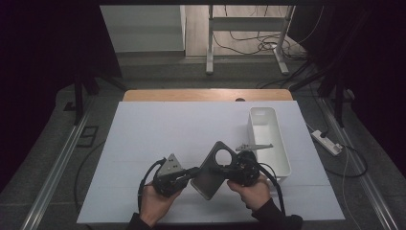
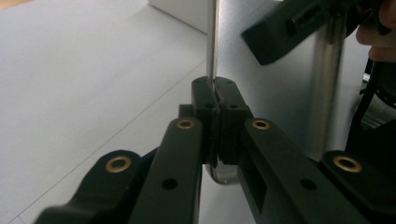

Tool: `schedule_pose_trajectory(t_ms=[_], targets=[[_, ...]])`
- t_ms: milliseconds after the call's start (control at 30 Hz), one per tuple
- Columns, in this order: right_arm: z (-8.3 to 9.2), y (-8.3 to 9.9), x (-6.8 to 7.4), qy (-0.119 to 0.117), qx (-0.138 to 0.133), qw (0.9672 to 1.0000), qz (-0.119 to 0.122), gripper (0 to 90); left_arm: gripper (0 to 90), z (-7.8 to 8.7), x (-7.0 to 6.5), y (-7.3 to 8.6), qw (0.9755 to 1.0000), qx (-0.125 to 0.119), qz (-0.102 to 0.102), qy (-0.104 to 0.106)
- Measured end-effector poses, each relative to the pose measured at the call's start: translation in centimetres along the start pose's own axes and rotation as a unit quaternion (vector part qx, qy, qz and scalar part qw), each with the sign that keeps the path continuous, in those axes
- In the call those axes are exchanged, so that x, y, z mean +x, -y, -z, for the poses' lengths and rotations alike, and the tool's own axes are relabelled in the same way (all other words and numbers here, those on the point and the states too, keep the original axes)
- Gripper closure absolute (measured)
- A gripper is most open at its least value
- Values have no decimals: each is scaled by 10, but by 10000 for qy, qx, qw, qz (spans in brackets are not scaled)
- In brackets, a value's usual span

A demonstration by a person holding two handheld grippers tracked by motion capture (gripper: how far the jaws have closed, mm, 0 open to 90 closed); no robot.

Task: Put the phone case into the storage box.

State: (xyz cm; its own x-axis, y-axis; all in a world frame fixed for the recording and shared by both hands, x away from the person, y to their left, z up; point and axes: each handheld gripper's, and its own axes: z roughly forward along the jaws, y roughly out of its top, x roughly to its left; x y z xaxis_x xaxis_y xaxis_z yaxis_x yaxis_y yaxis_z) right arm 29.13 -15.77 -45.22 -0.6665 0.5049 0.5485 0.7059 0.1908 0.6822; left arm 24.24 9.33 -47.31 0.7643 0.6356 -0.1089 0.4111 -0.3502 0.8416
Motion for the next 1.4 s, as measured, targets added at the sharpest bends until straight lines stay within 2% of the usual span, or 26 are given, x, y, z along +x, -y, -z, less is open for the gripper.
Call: schedule_pose_trajectory(t_ms=[67, 167, 267, 300, 367, 467, 533, 633, 667, 767, 833, 900, 1067, 1133, 1300, 1400], targets=[[1, 0, 0, -36, -15, 10000, -89, 867, 870, 0, 0, 0, 10000, 16, -22, 4], [1, 1, 0, -37, -35, 10000, -69, 867, 849, 0, 1, 0, 10000, -48, 24, 67], [1, 1, 1, -42, -32, 10000, -39, 867, 739, 4, 3, -1, 9999, -137, 56, 23], [1, 1, 1, -37, -12, 10000, 18, 867, 710, 5, 5, -1, 9998, -160, 100, 74], [1, 2, 2, -6, -9, 9999, 142, 866, 579, 6, 7, -1, 9997, -181, 146, 110], [2, 2, 2, 36, 8, 9995, 315, 867, 462, 8, 12, 1, 9986, -251, 243, 399], [4, 2, 3, 70, 9, 9991, 420, 867, 382, 8, 12, 2, 9982, -218, 205, 529], [5, 2, 2, 100, -7, 9987, 490, 867, 286, 6, 11, 2, 9980, -160, 156, 590], [6, 1, 2, 92, -4, 9986, 526, 867, 286, 4, 11, 3, 9973, -79, 156, 709], [8, 1, 3, 91, 30, 9976, 691, 867, 187, 1, 11, 4, 9959, -12, 220, 875], [9, 0, 4, 94, 86, 9968, 791, 866, 154, 0, 11, 6, 9940, -32, 304, 1048], [10, 0, 5, 94, 100, 9964, 838, 866, 119, 0, 11, 6, 9936, -34, 333, 1080], [12, -1, 6, -8, 165, 9956, 922, 866, 65, -2, 12, 8, 9899, -33, 453, 1343], [14, -2, 6, -76, 190, 9954, 936, 866, 39, -2, 12, 9, 9889, -2, 393, 1434], [15, -2, 8, -194, 252, 9942, 1029, 866, 0, -3, 9, 10, 9892, -60, 258, 1439], [15, -3, 9, -243, 263, 9934, 1086, 867, 0, -6, 9, 11, 9885, -76, 174, 1502]])
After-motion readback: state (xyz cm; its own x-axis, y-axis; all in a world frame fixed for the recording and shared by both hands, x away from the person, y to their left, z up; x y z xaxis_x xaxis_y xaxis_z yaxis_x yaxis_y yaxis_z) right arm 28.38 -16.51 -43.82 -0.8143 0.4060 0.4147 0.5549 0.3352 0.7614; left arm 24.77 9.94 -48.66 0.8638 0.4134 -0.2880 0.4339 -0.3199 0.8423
